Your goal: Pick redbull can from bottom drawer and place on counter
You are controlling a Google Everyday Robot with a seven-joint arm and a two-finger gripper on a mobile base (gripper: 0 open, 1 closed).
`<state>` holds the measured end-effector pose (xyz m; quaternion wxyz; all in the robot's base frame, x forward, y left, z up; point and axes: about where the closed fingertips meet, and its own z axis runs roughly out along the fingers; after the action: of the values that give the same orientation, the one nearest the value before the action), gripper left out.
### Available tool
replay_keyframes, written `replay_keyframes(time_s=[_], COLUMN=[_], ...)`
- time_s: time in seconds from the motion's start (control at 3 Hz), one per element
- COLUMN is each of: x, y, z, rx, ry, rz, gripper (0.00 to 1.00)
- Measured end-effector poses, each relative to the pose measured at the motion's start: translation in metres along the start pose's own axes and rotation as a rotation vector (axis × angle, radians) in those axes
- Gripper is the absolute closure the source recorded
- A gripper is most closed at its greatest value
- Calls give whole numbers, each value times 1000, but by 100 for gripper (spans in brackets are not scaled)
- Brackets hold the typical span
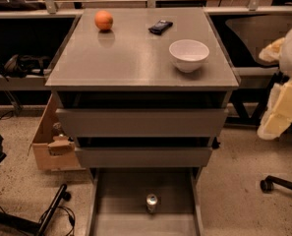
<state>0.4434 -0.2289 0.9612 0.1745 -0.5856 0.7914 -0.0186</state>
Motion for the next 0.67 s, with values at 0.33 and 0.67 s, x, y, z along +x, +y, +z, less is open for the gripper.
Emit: replay_keyframes(time_s=[0.33,0.67], x=[19,31], y=[27,59], z=[67,143], rx=[-75,-140], ry=[-152,-326], rz=[63,120], gripper=[0,0])
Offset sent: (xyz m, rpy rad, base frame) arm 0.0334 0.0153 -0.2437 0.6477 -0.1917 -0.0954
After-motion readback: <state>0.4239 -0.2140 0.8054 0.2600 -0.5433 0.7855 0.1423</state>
